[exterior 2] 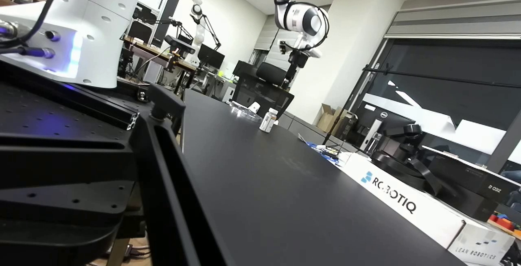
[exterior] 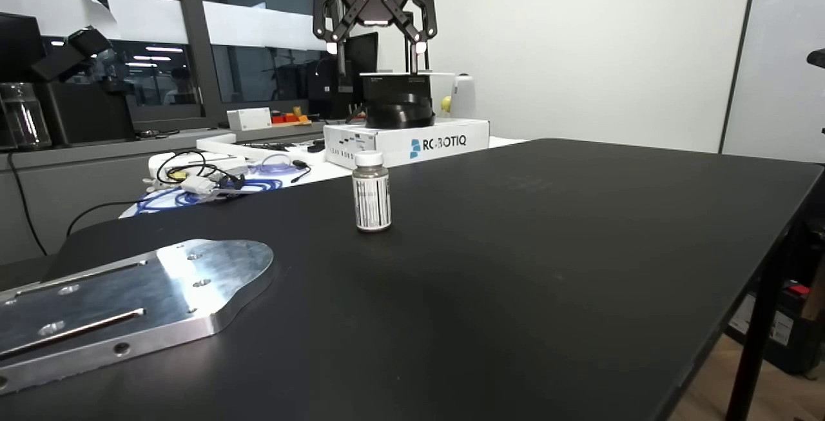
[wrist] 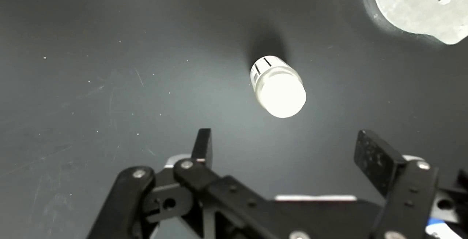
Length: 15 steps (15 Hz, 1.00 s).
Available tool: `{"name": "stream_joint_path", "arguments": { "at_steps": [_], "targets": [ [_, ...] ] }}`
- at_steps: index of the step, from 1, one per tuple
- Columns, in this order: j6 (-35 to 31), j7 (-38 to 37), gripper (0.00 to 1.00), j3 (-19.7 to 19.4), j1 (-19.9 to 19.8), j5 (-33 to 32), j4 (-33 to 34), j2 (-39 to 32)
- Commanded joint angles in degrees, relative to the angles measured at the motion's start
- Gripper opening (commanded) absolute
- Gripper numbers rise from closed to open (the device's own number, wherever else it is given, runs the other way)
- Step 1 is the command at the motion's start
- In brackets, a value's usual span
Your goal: Move the bottle forward
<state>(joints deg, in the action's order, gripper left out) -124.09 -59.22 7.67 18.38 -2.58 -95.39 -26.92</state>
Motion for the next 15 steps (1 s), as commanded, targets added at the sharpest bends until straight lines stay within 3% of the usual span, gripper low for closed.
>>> {"name": "stream_joint_path", "arguments": {
  "at_steps": [1,15],
  "targets": [
    [-1.68,-0.56,1.00,-1.54,1.57,-0.68,3.50,-4.75],
    [-7.05,1.47,1.00,-3.86,4.62,-0.50,8.22,-14.93]
  ]
}}
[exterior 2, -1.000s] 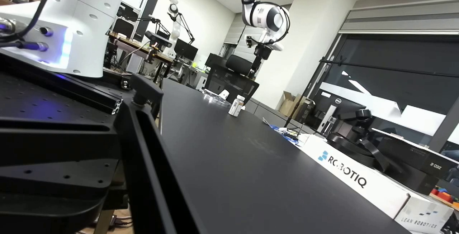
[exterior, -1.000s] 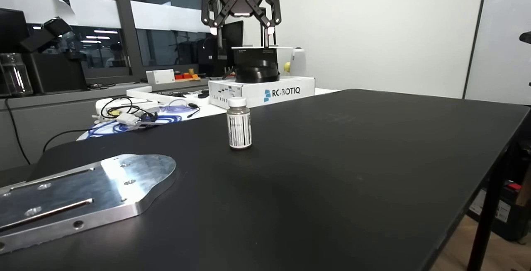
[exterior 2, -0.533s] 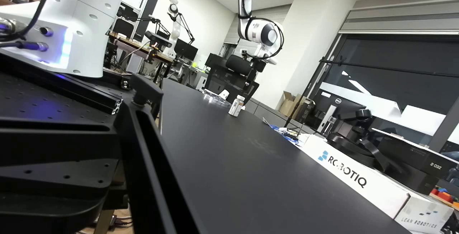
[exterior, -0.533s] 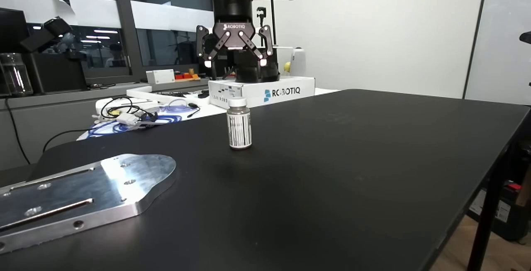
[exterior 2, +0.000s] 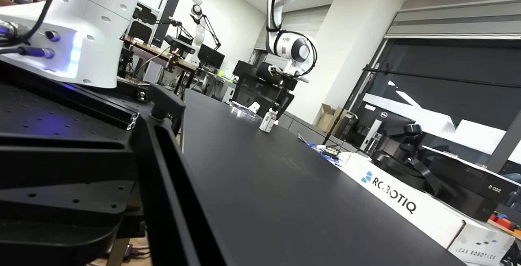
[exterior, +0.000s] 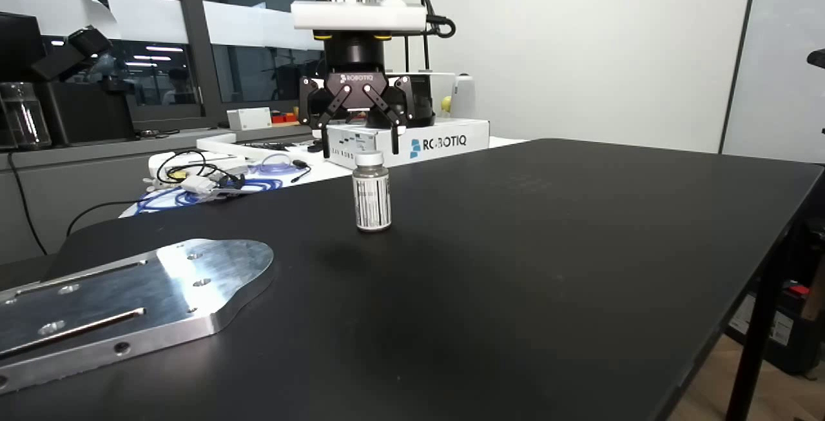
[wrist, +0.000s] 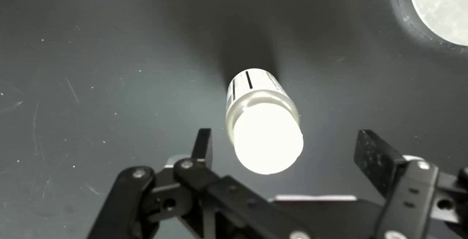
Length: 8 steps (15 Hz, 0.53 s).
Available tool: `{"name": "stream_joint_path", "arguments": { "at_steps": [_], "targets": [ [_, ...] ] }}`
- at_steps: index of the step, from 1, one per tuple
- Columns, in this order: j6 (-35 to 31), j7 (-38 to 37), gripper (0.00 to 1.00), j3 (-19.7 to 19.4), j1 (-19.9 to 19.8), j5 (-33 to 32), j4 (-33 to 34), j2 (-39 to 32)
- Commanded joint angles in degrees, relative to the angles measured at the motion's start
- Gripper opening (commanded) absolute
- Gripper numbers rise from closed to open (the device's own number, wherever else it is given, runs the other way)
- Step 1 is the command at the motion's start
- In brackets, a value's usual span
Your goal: Move the bottle forward
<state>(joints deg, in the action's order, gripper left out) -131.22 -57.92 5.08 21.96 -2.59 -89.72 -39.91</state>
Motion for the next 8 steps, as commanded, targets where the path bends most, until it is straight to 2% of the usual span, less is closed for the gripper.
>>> {"name": "stream_joint_path", "arguments": {
  "at_steps": [1,5,6,8],
  "targets": [
    [-0.22,0.21,1.00,-1.53,1.22,-0.59,2.66,-2.35],
    [-0.25,1.12,0.97,-2.15,1.44,-0.78,3.05,-3.59],
    [-0.49,1.02,0.75,-2.36,1.58,-0.99,3.08,-3.81],
    [-0.31,1.49,0.71,-2.13,1.35,-0.63,2.70,-3.41]
  ]
}}
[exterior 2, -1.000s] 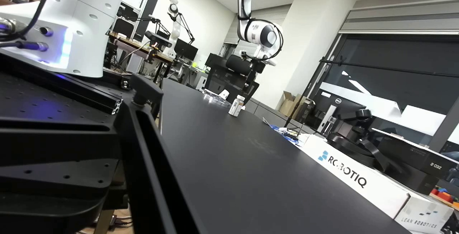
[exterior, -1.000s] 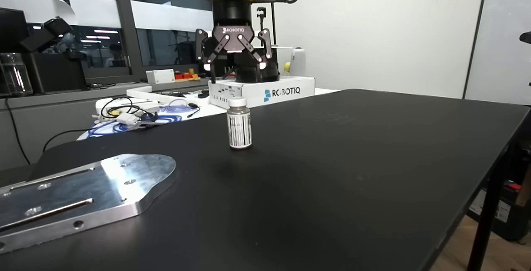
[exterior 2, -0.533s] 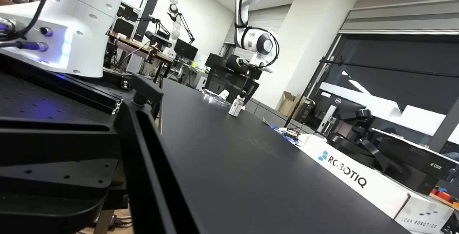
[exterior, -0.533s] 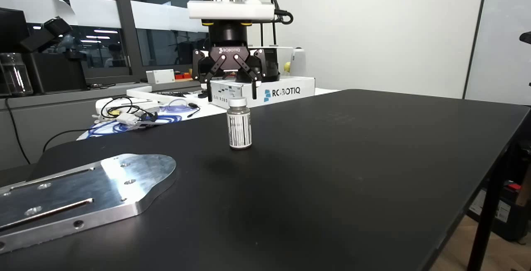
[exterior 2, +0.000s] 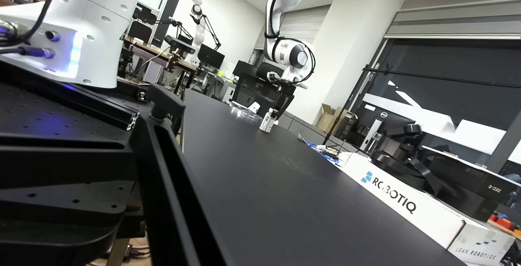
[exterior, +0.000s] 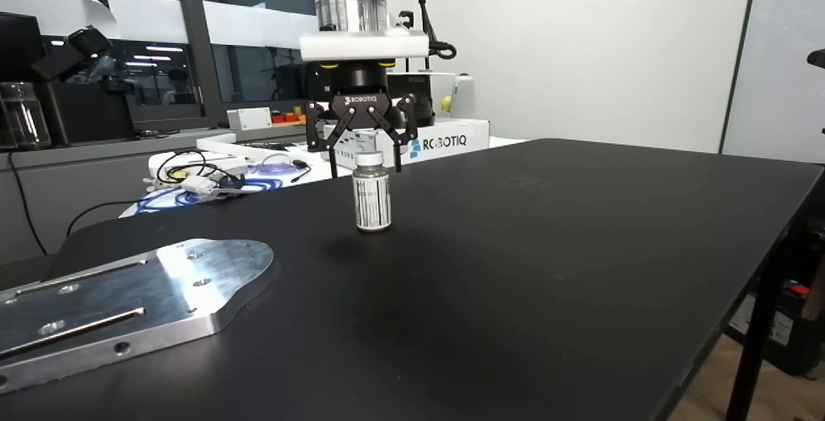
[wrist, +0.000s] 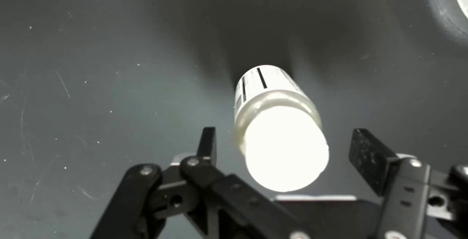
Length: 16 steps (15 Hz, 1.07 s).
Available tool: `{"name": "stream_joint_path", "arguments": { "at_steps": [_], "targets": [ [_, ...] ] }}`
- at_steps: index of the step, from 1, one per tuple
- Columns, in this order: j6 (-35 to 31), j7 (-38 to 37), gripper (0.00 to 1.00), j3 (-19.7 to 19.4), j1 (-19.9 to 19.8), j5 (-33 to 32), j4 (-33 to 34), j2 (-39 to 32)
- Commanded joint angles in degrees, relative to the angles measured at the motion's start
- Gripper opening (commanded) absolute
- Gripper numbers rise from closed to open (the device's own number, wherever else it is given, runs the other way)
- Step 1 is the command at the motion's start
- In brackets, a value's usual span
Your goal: Move the bottle forward
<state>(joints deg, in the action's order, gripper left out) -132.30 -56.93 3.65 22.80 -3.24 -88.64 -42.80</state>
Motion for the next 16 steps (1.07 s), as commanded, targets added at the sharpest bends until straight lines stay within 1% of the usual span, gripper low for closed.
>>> {"name": "stream_joint_path", "arguments": {
  "at_steps": [1,3,5,6,9,12,14,16],
  "targets": [
    [1.13,0.85,0.64,-0.55,0.33,0.29,1.43,-0.24],
    [2.40,2.12,0.48,0.24,-0.55,1.57,0.29,1.38],
    [4.09,3.93,0.34,0.87,-1.56,2.96,-1.96,4.53],
    [4.99,4.93,0.30,0.88,-1.85,3.05,-3.51,6.58],
    [7.63,10.16,0.30,1.02,-3.44,3.13,-10.27,14.87],
    [8.53,15.45,0.30,1.06,-5.42,3.18,-18.18,23.54],
    [7.82,18.87,0.30,1.28,-7.04,3.82,-24.39,29.77],
    [5.61,21.12,0.30,1.01,-8.35,3.68,-30.44,35.56]
  ]
}}
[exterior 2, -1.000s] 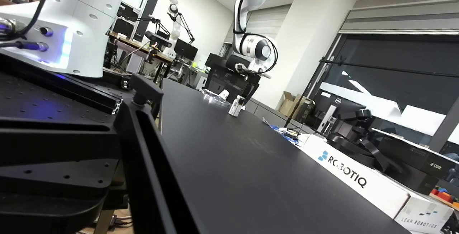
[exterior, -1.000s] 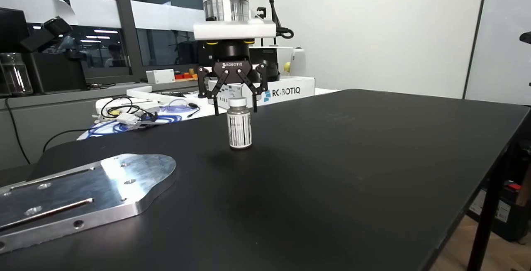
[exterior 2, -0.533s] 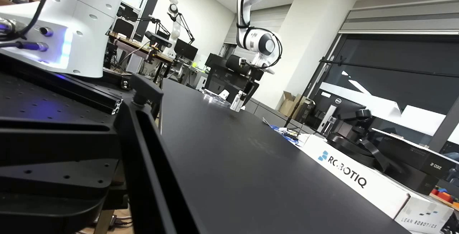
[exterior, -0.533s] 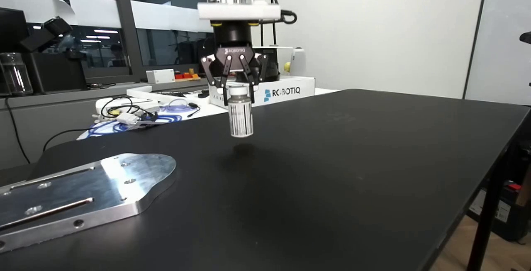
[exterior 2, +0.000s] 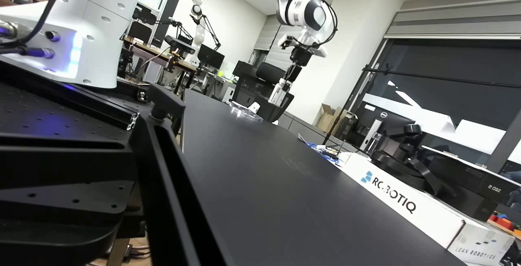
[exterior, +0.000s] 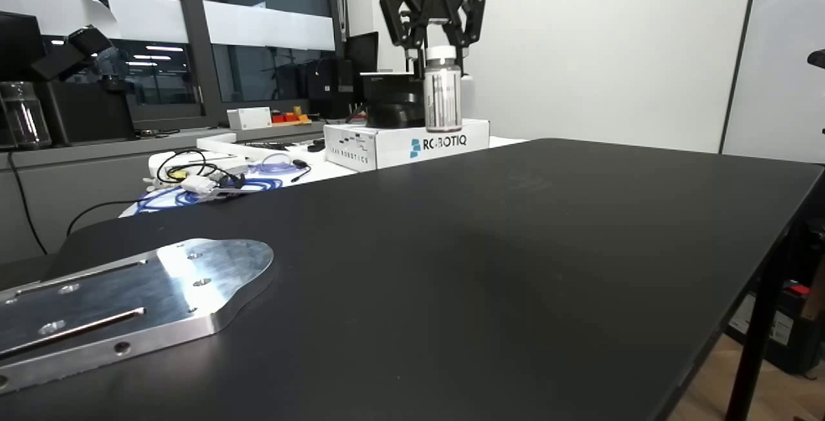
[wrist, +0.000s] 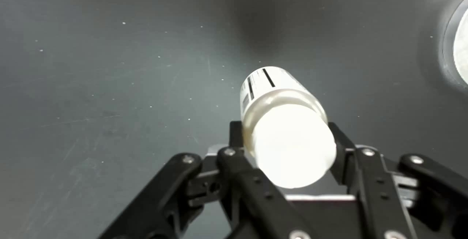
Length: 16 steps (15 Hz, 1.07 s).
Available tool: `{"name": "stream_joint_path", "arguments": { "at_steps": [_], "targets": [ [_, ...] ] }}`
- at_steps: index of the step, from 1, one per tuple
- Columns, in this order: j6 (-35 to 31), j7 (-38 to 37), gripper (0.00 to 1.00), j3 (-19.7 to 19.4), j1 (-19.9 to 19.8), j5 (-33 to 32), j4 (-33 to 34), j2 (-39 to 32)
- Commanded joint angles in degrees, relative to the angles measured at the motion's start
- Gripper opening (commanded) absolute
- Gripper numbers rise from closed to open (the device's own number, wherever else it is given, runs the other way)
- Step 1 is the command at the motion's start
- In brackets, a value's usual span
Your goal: Move the bottle forward
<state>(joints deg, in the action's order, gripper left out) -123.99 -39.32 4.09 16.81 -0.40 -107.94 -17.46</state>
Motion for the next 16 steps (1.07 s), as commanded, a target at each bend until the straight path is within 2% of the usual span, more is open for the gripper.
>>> {"name": "stream_joint_path", "arguments": {
  "at_steps": [1,4,7,9,11,16],
  "targets": [
    [-3.80,4.79,0.30,0.54,-3.14,1.03,-14.23,13.03],
    [-6.55,8.24,0.30,0.44,-5.72,1.93,-24.02,20.50],
    [-6.01,12.32,0.30,-0.17,-8.75,3.94,-34.02,27.06],
    [-5.73,12.64,0.30,0.15,-10.34,4.02,-37.76,28.07],
    [-8.38,11.47,0.30,1.08,-11.21,3.10,-41.07,28.17],
    [-14.86,9.95,0.30,2.94,-11.16,3.24,-45.30,26.61]
  ]
}}
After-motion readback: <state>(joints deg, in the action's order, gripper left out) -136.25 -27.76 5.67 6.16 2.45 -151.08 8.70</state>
